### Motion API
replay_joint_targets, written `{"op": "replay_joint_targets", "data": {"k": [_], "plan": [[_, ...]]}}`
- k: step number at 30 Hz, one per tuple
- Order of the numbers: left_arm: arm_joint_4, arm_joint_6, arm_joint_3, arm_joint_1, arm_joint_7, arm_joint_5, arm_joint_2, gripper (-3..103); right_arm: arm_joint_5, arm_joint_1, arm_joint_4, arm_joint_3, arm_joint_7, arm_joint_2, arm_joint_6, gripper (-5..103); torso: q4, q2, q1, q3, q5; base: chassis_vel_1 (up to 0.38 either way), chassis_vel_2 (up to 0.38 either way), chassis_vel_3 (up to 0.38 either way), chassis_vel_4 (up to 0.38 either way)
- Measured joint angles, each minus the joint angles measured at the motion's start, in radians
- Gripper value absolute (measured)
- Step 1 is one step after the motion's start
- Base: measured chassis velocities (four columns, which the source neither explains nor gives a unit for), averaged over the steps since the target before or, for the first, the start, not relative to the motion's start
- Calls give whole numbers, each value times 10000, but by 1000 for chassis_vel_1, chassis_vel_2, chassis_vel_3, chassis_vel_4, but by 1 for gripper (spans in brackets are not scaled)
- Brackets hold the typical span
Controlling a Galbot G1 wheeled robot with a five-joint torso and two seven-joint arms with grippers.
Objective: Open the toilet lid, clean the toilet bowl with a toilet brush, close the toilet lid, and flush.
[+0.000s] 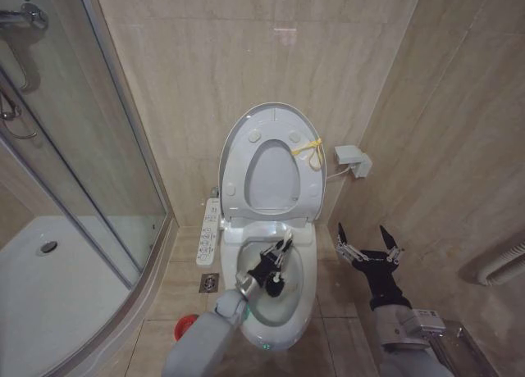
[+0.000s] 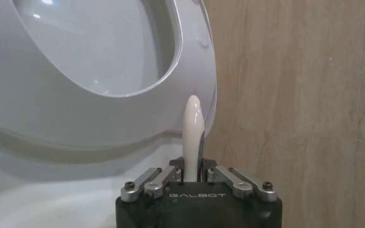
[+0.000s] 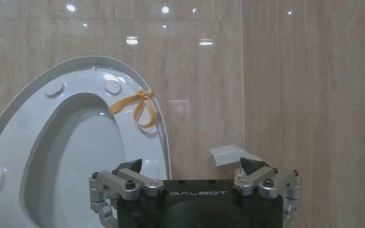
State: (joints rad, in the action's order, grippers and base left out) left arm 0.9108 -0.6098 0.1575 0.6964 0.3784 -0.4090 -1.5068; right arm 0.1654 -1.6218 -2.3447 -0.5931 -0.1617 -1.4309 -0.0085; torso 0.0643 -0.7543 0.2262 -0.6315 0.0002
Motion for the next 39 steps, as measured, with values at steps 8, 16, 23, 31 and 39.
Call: {"op": "replay_joint_targets", "data": {"k": [8,16,23,31,39], "plan": [[-630,-190,117,-178,154,15,-352,18,0,0,0,0,2,0,0,100,-4,0,-1,0,0,0,0,0,0],[-701,-108,142,-294,142,32,-427,18,0,0,0,0,1,0,0,100,-1,-2,-1,0,-2,0,0,0,0],[-935,-54,62,-349,132,53,-349,18,0,0,0,0,1,0,0,100,-4,-2,-1,0,-3,0,0,0,0],[-522,82,128,-371,59,-56,-463,18,0,0,0,0,1,0,0,100,0,-2,-1,0,-2,0,0,0,0],[-952,16,-15,-226,118,137,-495,18,0,0,0,0,0,0,0,100,-4,-1,-1,0,-3,0,0,0,0]]}}
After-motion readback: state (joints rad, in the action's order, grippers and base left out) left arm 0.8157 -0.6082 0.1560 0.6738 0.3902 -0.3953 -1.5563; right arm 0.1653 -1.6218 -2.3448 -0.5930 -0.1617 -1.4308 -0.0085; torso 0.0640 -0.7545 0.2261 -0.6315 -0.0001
